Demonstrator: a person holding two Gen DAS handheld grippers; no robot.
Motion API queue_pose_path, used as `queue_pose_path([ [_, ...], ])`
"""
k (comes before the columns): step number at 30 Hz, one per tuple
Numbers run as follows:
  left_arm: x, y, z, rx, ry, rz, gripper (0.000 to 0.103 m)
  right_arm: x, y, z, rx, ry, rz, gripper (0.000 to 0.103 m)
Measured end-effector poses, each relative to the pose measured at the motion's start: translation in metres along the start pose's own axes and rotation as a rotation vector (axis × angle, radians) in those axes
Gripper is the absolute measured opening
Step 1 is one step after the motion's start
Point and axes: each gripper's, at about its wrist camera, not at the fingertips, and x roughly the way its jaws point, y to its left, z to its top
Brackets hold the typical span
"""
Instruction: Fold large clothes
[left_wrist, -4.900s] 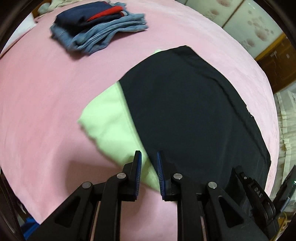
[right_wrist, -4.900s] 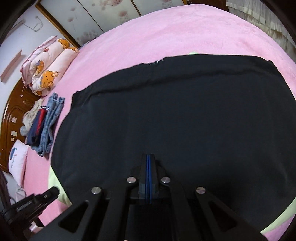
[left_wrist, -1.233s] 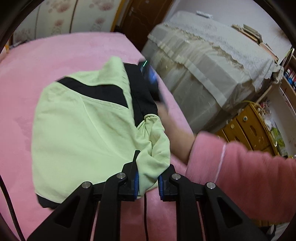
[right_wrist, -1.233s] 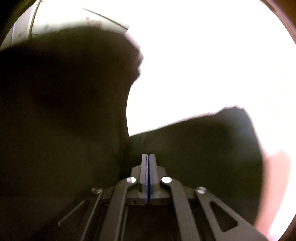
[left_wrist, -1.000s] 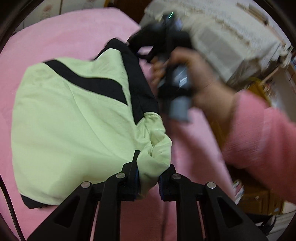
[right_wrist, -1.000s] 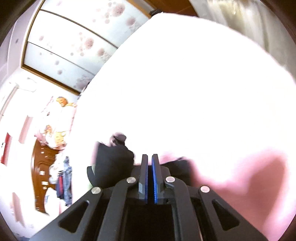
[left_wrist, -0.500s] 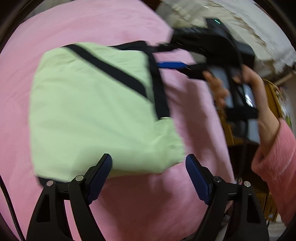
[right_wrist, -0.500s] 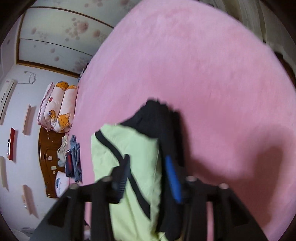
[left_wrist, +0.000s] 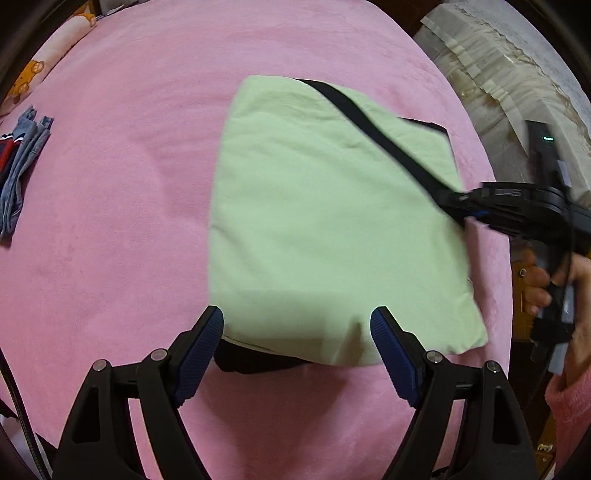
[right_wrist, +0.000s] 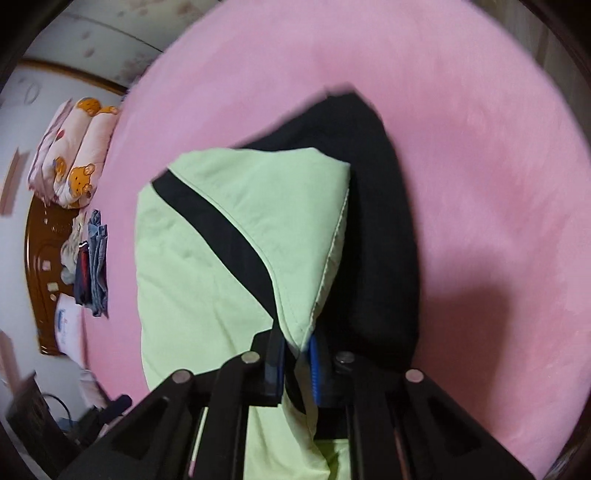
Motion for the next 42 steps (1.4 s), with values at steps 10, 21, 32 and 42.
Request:
queue_pose_path([
  [10,0.031,-0.02,-0.003,0.1,0.03,0.097,0.08,-0.03,-0.023,0.003,-0.045,-0.115,-0.199,0.008],
  [21,0.041,-0.015,-0.011,0.09,0.025,0.105,0.08,0.006,-0.028,-0.012,-0.008,-0.207,-0.401,0.011],
  [32,0.004,-0.02,-0.014,0.056,-0.136,-0.087,0.054,-0.038,0.027,-0.081,-0.09,-0.346,-0.202,0.017],
  [42,0.066,-0.013,-0.031,-0.021,0.062,-0.206,0.009,0.036,0.044,-0.138,-0.053,-0.179,0.018,0.0],
])
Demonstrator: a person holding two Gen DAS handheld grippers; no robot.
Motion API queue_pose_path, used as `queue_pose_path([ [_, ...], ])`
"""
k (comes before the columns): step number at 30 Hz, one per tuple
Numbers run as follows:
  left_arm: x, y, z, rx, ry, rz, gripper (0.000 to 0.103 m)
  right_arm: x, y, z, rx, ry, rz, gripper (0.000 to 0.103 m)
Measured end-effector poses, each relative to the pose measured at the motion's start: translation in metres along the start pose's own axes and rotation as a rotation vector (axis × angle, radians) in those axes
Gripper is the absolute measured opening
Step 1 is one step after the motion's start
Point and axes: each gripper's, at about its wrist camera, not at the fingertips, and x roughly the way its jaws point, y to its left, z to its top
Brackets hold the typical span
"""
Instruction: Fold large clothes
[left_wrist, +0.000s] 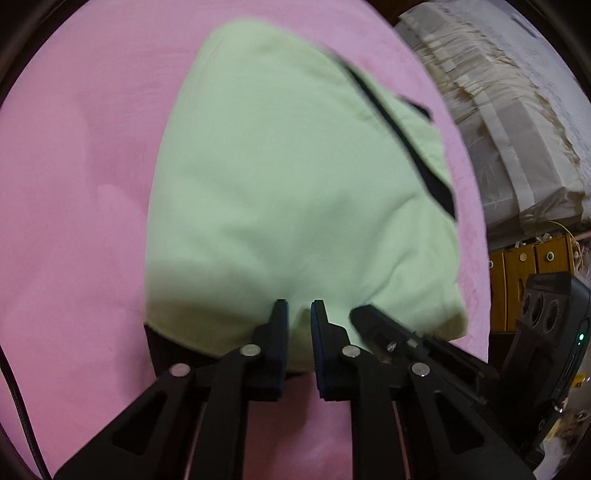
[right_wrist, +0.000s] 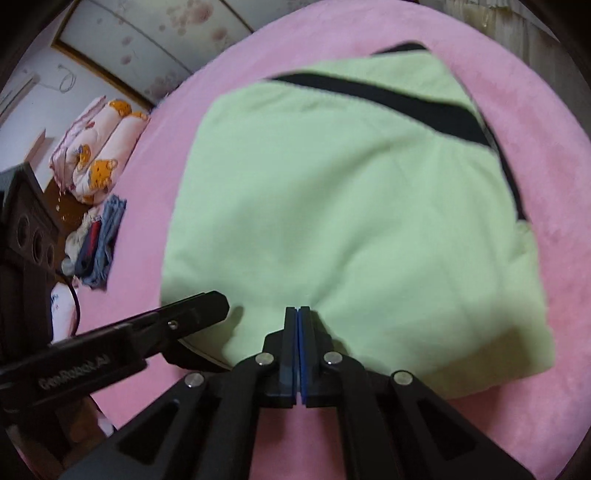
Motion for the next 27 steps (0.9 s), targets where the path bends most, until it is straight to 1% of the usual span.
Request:
queue_pose_path([
  [2,0.003,0.007,-0.005,-0.004,0.005,-0.008,0.006,0.003,-0.006,0.0,0.008,0.01,0.01,0.0],
  [3,0.002,0.008,-0.007,0.013,0.001,0.003,0.002,0.002,-0.01,0.0,0.018,0.011,0.007,0.0],
  [4,0.0,0.008,-0.009,0.033,-0.004,0.018,0.001,-0.001,-0.013,-0.001,0.023,0.003,-0.013,0.0],
  [5,-0.003,0.008,-0.011,0.052,-0.014,0.037,0.001,-0.007,-0.016,-0.005,0.021,-0.014,-0.054,0.0],
  [7,-0.007,0.01,-0.01,0.056,-0.034,0.075,0.001,-0.02,-0.027,-0.008,0.023,-0.042,-0.121,0.0],
  [9,-0.013,0.017,-0.01,0.027,-0.044,0.046,0.001,-0.029,-0.041,-0.013,0.055,-0.049,-0.17,0.0],
  [11,-0.016,0.024,-0.009,-0.014,-0.047,0.017,0.001,-0.038,-0.054,-0.02,0.077,-0.046,-0.192,0.0],
  [13,-0.015,0.024,-0.006,-0.026,-0.047,0.009,0.001,-0.041,-0.052,-0.026,0.032,-0.037,-0.254,0.0],
  [15,-0.02,0.019,-0.004,-0.023,-0.061,0.02,0.001,-0.045,-0.039,-0.031,-0.032,-0.041,-0.342,0.0],
  [16,-0.022,0.015,-0.004,-0.008,-0.07,0.024,0.001,-0.048,-0.034,-0.032,-0.041,-0.055,-0.353,0.0],
  [17,-0.023,0.011,-0.004,0.013,-0.075,0.024,0.002,-0.053,-0.029,-0.032,-0.036,-0.083,-0.334,0.0],
  [18,-0.024,0.007,-0.003,0.038,-0.079,0.021,0.002,-0.059,-0.024,-0.032,-0.021,-0.118,-0.278,0.0],
  [20,-0.029,0.003,0.0,0.074,-0.086,0.007,0.002,-0.066,-0.018,-0.029,0.019,-0.188,-0.124,0.0],
  [21,-0.028,0.0,0.005,0.084,-0.099,0.006,0.002,-0.063,-0.013,-0.025,0.033,-0.203,-0.047,0.0],
  [22,-0.028,-0.001,0.007,0.086,-0.106,0.008,0.002,-0.058,-0.009,-0.021,0.037,-0.2,-0.01,0.0],
  [25,-0.024,0.001,0.027,0.072,-0.134,0.018,0.002,-0.031,0.002,-0.003,0.03,-0.169,0.045,0.0],
  [27,-0.018,0.005,0.044,0.048,-0.155,0.001,0.002,-0.013,0.006,0.01,0.023,-0.161,0.058,0.0],
])
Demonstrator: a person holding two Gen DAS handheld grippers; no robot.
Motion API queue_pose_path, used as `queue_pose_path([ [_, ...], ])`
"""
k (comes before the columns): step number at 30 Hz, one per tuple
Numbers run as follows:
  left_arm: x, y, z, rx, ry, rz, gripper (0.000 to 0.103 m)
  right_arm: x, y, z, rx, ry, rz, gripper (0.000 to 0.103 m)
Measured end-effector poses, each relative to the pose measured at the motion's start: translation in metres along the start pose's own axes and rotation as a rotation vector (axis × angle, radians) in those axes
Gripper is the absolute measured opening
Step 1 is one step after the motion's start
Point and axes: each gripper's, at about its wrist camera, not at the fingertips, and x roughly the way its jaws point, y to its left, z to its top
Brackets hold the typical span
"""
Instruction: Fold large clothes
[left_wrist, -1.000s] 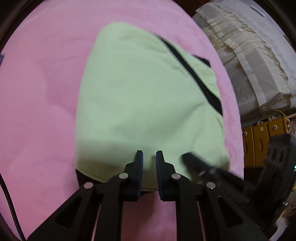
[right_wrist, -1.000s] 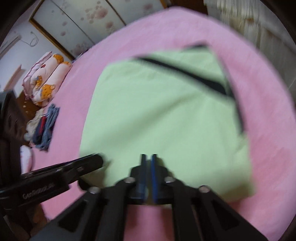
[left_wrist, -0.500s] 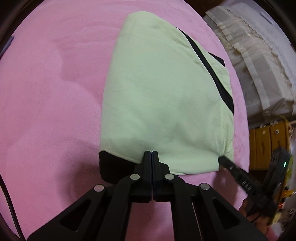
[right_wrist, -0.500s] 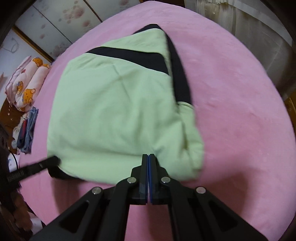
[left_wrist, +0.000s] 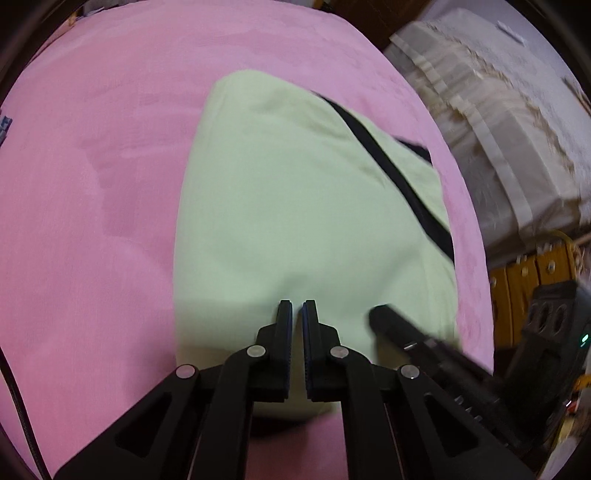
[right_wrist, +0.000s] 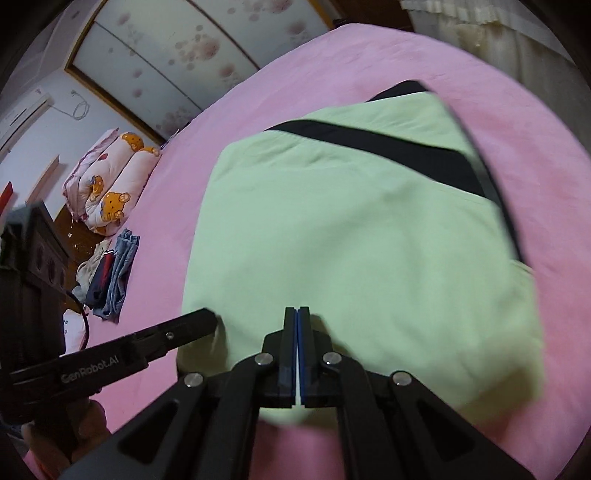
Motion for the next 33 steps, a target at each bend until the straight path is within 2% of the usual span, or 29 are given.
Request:
queue_pose_path([
  [3,0.019,0.005,0.026,-0.029,-0.02,-0.025,0.003,0.026,0.0,0.015,0.028,-0.01,0.055,0.0],
  [7,0.045,0.004,0.056,0.01,-0.055,-0.009,0.003,0.049,-0.004,0.042,0.0,-0.051,0.071,0.0],
  [12,0.065,0.002,0.098,0.039,-0.106,-0.004,0.003,0.072,-0.001,0.08,-0.097,-0.093,0.023,0.0],
  [18,0.084,-0.001,0.141,0.034,-0.128,0.03,0.003,0.087,-0.014,0.126,-0.044,-0.139,-0.049,0.0],
  [21,0.085,-0.007,0.145,0.057,-0.141,0.05,0.003,0.085,-0.03,0.139,-0.004,-0.158,-0.096,0.0],
  [24,0.078,0.0,0.141,0.015,-0.179,0.076,0.003,0.086,-0.043,0.147,0.014,-0.141,-0.068,0.0],
  [27,0.068,0.015,0.135,-0.05,-0.212,0.066,0.003,0.075,-0.05,0.143,-0.004,-0.169,-0.126,0.0],
  [28,0.065,0.019,0.135,-0.056,-0.215,0.066,0.003,0.068,-0.054,0.14,0.01,-0.19,-0.175,0.0],
  [30,0.06,0.026,0.133,-0.063,-0.218,0.062,0.003,0.054,-0.072,0.137,0.086,-0.226,-0.242,0.0],
  [33,0.048,0.037,0.128,-0.084,-0.234,0.068,0.003,0.038,-0.101,0.133,0.187,-0.23,-0.227,0.0],
])
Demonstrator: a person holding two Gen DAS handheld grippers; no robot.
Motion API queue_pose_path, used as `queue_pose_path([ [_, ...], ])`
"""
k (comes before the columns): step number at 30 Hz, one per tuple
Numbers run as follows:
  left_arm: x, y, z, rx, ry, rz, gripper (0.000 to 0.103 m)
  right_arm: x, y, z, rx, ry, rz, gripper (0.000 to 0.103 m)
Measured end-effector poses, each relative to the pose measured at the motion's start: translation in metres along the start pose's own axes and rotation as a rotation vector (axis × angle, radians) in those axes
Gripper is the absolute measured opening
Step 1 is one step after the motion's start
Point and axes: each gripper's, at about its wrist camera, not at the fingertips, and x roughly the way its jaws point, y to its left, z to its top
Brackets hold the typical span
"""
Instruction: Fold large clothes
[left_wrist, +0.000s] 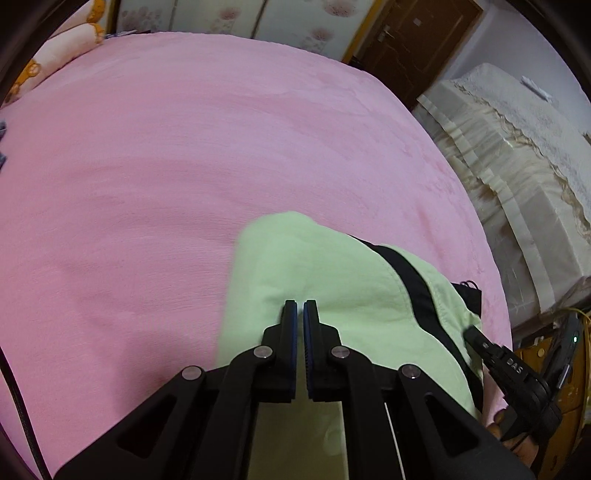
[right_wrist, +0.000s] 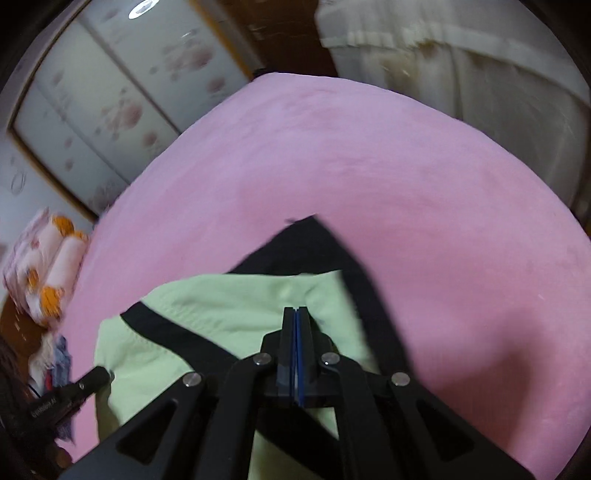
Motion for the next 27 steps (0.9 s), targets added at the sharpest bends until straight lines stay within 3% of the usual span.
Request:
queue_pose_path([
  [2,-0.009,0.005,0.001,0.001,-0.022,0.074,0.003,-0.007,-0.002,-0.001,-0.04,-0.005,-0.035,0.0],
  [4,-0.02,0.01,0.001,-0.008,-0.036,0.173,0.016,-0.012,0.002,-0.003,-0.091,0.004,-0.073,0.0],
  [5,-0.025,0.013,0.0,-0.022,-0.04,0.186,0.018,-0.016,0.003,-0.006,-0.112,0.008,-0.089,0.0],
  [8,-0.042,0.018,-0.008,-0.06,-0.041,0.176,0.027,-0.031,0.009,-0.011,-0.125,0.008,-0.118,0.003],
  [12,-0.061,0.014,-0.031,-0.046,-0.02,0.212,0.048,-0.054,0.011,-0.03,-0.091,0.044,-0.09,0.003],
  [17,-0.083,0.014,-0.076,-0.071,0.078,0.253,0.051,-0.079,0.014,-0.07,-0.073,0.134,-0.095,0.003],
  [20,-0.101,0.015,-0.105,-0.102,0.132,0.239,0.059,-0.098,0.015,-0.094,-0.043,0.172,-0.108,0.004],
  [24,-0.119,0.02,-0.131,-0.105,0.196,0.266,0.06,-0.116,0.023,-0.121,-0.106,0.243,-0.122,0.018],
  [27,-0.129,0.023,-0.141,-0.145,0.218,0.245,0.066,-0.127,0.027,-0.138,-0.12,0.315,-0.126,0.031],
])
